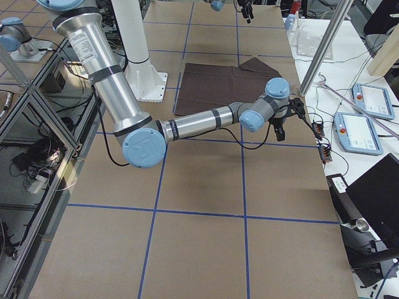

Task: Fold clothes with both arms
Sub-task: 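Release the sleeve and raise the right gripper while the left gripper approaches the other sleeve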

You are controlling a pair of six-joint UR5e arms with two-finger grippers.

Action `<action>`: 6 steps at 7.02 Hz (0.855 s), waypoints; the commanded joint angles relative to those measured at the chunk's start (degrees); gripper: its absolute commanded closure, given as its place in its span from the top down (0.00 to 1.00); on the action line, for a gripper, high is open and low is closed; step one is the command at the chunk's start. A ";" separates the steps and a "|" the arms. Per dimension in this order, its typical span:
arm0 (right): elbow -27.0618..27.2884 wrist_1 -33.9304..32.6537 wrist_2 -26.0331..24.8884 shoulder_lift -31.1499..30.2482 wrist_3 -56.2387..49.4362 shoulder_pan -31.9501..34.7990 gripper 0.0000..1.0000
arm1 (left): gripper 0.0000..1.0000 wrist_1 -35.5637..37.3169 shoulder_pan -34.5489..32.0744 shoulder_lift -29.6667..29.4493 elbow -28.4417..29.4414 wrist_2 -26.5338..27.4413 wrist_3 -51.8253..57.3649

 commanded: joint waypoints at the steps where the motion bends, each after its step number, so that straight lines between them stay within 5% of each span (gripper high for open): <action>1: 2.77 0.28 0.43 -3.58 -1.39 0.80 1.00 | 0.81 0.12 8.59 -4.69 3.99 10.92 -18.73; 3: 4.26 0.37 0.43 -5.42 -1.39 0.80 1.00 | 0.74 -0.23 12.83 -11.54 15.13 16.92 -19.18; 6: 4.97 0.45 0.25 -6.48 -1.31 0.80 1.00 | 0.74 -0.23 13.11 -14.20 20.09 17.02 -10.56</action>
